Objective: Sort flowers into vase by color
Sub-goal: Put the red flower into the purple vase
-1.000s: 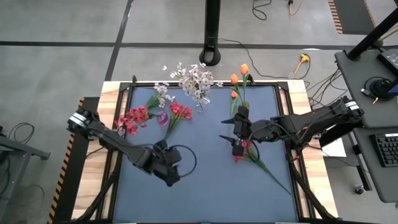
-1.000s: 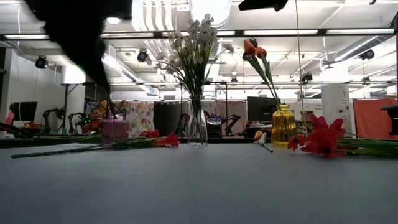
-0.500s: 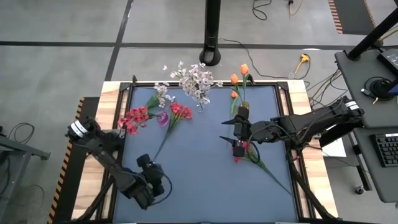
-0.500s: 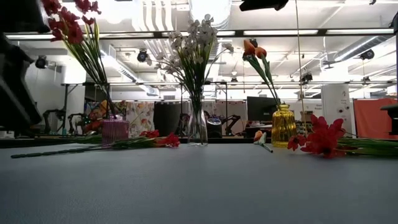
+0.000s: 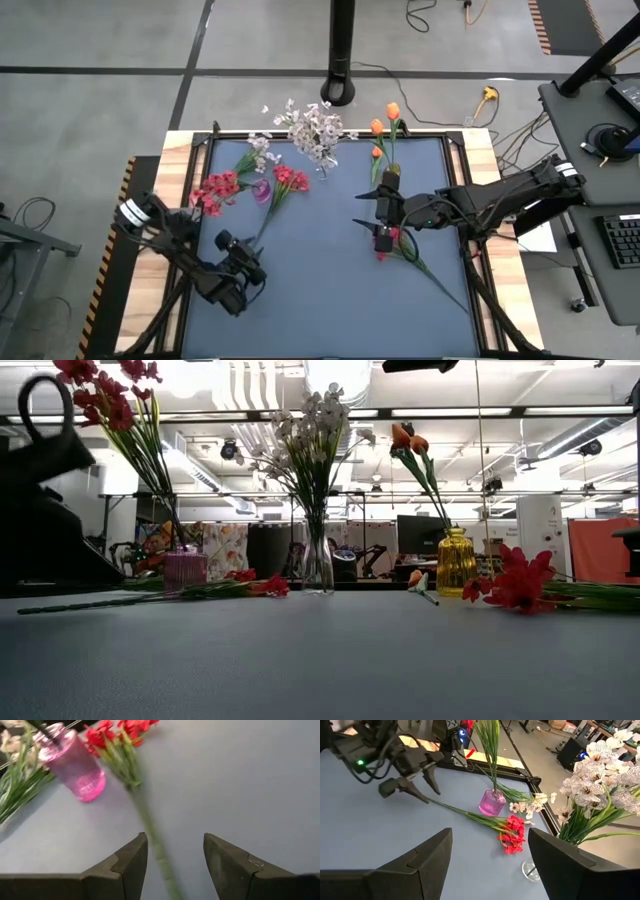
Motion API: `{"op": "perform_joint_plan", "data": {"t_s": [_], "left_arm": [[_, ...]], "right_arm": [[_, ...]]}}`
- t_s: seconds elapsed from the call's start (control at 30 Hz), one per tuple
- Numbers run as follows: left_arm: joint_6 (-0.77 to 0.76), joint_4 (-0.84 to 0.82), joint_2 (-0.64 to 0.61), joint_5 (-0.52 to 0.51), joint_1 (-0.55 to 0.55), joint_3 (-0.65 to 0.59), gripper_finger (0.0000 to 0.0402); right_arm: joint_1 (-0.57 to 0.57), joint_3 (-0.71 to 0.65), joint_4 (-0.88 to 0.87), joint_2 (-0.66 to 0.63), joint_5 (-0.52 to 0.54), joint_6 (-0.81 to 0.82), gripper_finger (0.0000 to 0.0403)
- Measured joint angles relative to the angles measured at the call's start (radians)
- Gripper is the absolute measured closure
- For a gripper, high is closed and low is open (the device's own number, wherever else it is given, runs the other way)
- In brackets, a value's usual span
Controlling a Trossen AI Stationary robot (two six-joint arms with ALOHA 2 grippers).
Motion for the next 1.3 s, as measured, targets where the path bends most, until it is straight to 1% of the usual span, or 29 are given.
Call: {"op": "perform_joint_plan", "data": {"t_s": [0.17,0.23,0.27,0.37,0.47,0.57,0.67,0.73,0.87,1.0,1.07,1.17,1.3], "left_arm": [[-0.013,0.059,0.019,0.009,0.005,-0.028,0.0226],[-0.014,0.094,0.025,0.037,0.007,-0.043,0.0226],[-0.016,0.11,0.027,0.05,0.008,-0.051,0.0228],[-0.024,0.152,0.038,0.048,0.008,-0.065,0.0241],[-0.029,0.169,0.048,0.042,0.007,-0.065,0.0272],[-0.028,0.174,0.049,0.053,0.008,-0.062,0.0319],[-0.026,0.18,0.049,0.061,0.008,-0.058,0.0374],[-0.025,0.177,0.049,0.064,0.008,-0.056,0.0393],[-0.013,0.143,0.051,0.078,0.009,-0.028,0.0394],[-0.011,0.062,0.051,0.122,-0.008,0.038,0.0399],[-0.012,0.021,0.049,0.123,-0.027,0.079,0.04],[-0.016,-0.05,0.046,0.082,-0.056,0.135,0.04],[0.001,-0.072,0.027,-0.038,-0.112,0.196,0.0401]], "right_arm": [[0.0,0.0,0.0,0.01,0.0,-0.002,0.0148],[0.0,0.0,0.0,0.021,0.0,-0.002,0.015],[0.0,-0.001,0.0,0.026,0.0,-0.003,0.0151],[0.0,-0.001,0.0,0.042,0.0,-0.007,0.0153],[0.0,-0.002,0.0,0.053,0.0,-0.008,0.0154],[0.0,-0.003,-0.007,0.055,0.0,-0.01,0.0154],[0.0,-0.003,-0.004,0.055,0.0,-0.01,0.0154],[0.0,-0.003,-0.006,0.055,0.0,-0.01,0.0154],[0.0,-0.003,-0.005,0.054,0.0,-0.01,0.0154],[0.0,-0.003,-0.009,0.054,0.0,-0.01,0.0154],[-0.001,-0.003,-0.02,0.054,0.0,-0.016,0.0154],[0.0,-0.003,-0.041,0.054,0.0,-0.023,0.0154],[0.0,-0.012,-0.06,0.054,0.0,-0.017,0.0154]]}}
